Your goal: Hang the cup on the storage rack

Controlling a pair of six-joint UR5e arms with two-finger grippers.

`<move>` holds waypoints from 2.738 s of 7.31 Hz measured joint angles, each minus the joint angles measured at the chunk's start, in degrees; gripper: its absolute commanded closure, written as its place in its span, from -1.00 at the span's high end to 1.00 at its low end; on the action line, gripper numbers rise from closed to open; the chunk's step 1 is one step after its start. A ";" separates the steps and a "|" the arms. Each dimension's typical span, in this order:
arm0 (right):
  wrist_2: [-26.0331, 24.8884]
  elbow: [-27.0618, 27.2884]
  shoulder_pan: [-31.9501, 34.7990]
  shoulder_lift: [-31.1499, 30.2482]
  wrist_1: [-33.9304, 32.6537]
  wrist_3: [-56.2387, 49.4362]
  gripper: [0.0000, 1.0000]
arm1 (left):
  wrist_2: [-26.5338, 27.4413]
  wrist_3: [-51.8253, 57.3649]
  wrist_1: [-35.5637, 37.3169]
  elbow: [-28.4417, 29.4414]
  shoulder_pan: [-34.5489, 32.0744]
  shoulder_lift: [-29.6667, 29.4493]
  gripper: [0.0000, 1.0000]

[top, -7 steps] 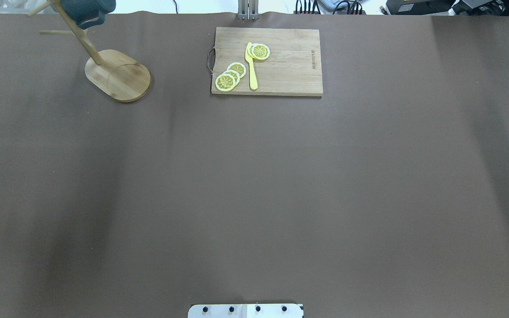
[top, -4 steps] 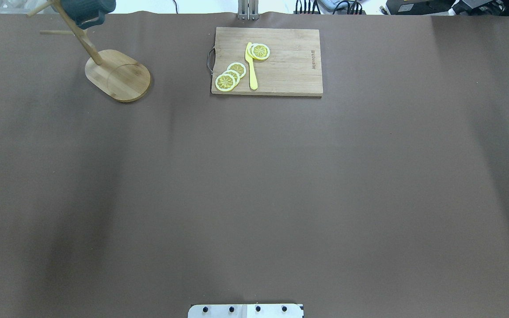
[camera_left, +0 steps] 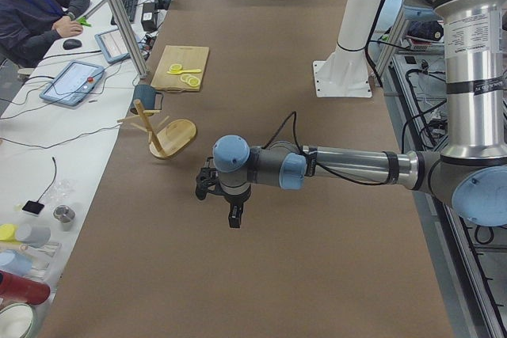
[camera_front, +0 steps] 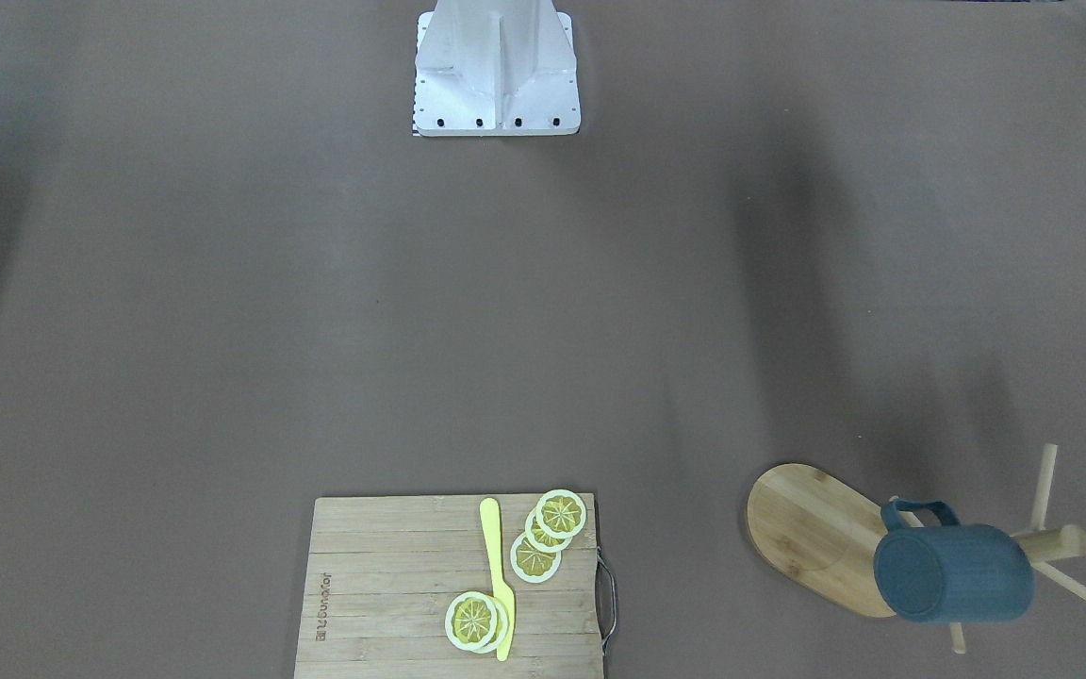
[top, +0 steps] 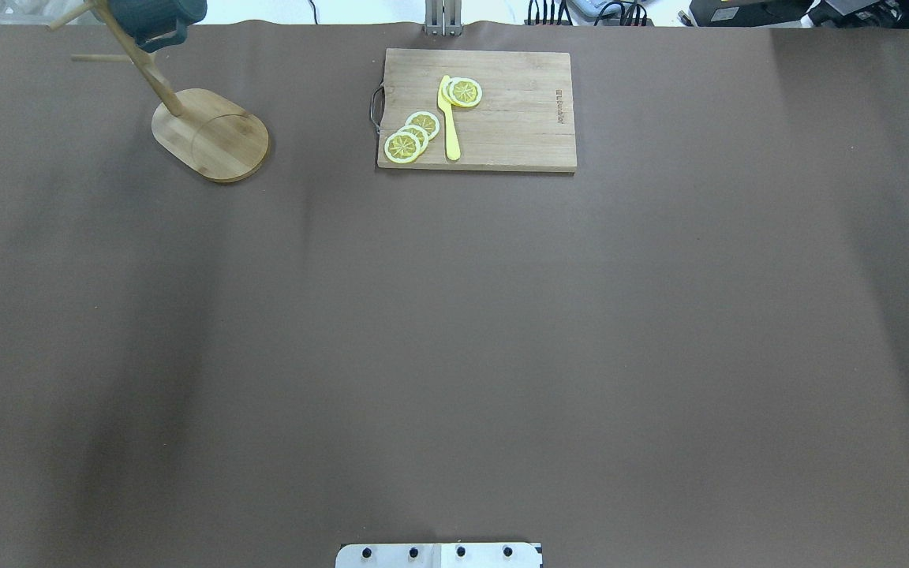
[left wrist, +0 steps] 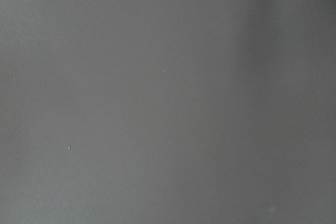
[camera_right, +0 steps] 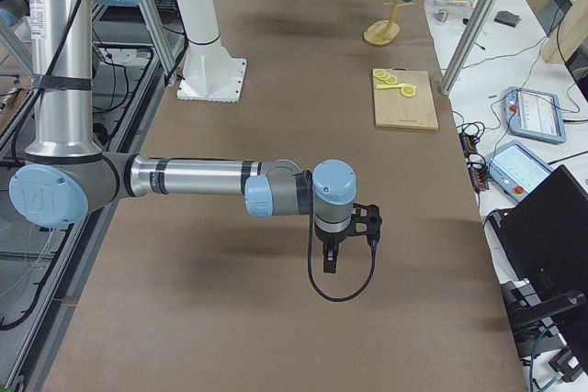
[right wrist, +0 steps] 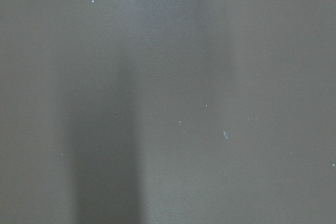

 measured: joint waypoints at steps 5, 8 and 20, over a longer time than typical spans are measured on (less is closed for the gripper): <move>0.30 -0.31 0.00 -2.20 -0.09 0.09 1.00 | 0.13 0.00 0.06 -0.21 -0.21 0.10 0.98; 0.51 -0.21 -0.10 -2.41 -0.09 0.06 1.00 | 0.40 0.00 0.06 -0.13 -0.31 0.23 0.98; 0.61 -0.44 -0.22 -2.95 -0.09 0.05 1.00 | 0.49 0.00 0.22 -2.15 -0.47 1.76 0.98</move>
